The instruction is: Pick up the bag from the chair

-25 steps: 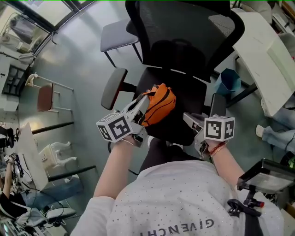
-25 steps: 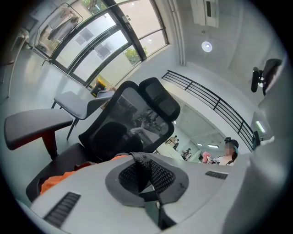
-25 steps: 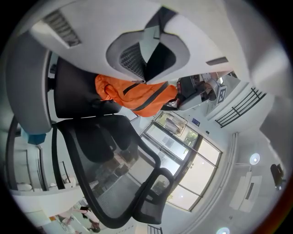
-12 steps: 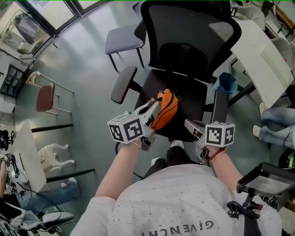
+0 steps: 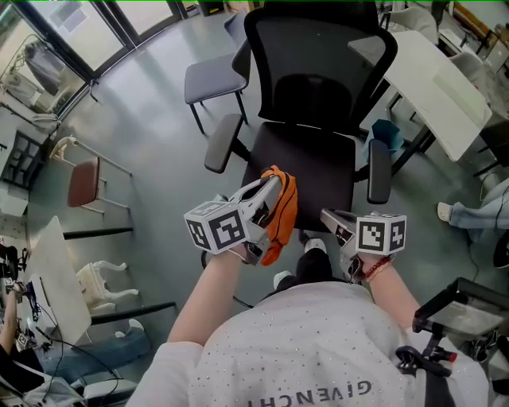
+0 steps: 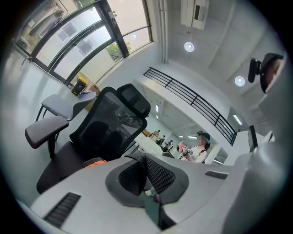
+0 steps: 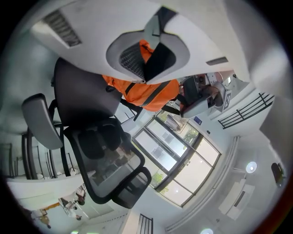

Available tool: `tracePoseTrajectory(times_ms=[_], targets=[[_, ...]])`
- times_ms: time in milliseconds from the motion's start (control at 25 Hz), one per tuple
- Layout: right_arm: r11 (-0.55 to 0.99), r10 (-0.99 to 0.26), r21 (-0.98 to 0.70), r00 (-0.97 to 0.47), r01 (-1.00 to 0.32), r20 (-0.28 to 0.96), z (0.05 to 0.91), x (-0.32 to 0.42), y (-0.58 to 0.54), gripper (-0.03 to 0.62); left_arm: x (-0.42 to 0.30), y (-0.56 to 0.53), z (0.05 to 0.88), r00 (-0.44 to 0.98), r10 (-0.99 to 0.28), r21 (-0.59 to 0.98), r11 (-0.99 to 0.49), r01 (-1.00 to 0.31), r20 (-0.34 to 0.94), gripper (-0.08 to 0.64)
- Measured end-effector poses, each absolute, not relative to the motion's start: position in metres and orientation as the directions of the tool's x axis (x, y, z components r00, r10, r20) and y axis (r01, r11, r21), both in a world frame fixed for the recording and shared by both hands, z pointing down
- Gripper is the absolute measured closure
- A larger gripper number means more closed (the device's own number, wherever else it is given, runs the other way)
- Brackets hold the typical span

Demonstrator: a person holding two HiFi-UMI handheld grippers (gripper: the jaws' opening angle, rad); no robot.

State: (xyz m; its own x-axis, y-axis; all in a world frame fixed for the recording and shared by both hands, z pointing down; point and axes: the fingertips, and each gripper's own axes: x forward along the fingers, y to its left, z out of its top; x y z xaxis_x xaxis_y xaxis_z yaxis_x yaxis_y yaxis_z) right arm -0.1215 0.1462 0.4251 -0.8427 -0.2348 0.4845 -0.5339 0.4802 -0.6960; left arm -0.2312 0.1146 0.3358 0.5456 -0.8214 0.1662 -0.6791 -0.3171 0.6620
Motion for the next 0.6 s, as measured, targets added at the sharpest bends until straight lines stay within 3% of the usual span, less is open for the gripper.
tracePoseTrajectory(times_ms=[200, 400, 600], targets=[[0.515, -0.285, -0.684, -0.856, -0.517, 0.432, 0.402, -0.120, 0.168, 0.588, -0.229, 0.161, 0.309, 0.557, -0.825, 0.651, -0.370, -0.663, 0.099, 0.560], [0.682, -0.390, -0.652, -0.919, -0.331, 0.059, 0.334, -0.119, 0.162, 0.591, -0.215, 0.182, 0.273, 0.597, -0.801, 0.537, -0.524, -0.661, -0.046, 0.560], [0.768, -0.339, -0.561, -0.939, -0.308, 0.051, 0.318, -0.122, 0.172, 0.591, -0.197, 0.199, 0.235, 0.632, -0.760, 0.397, -0.633, -0.665, -0.152, 0.560]])
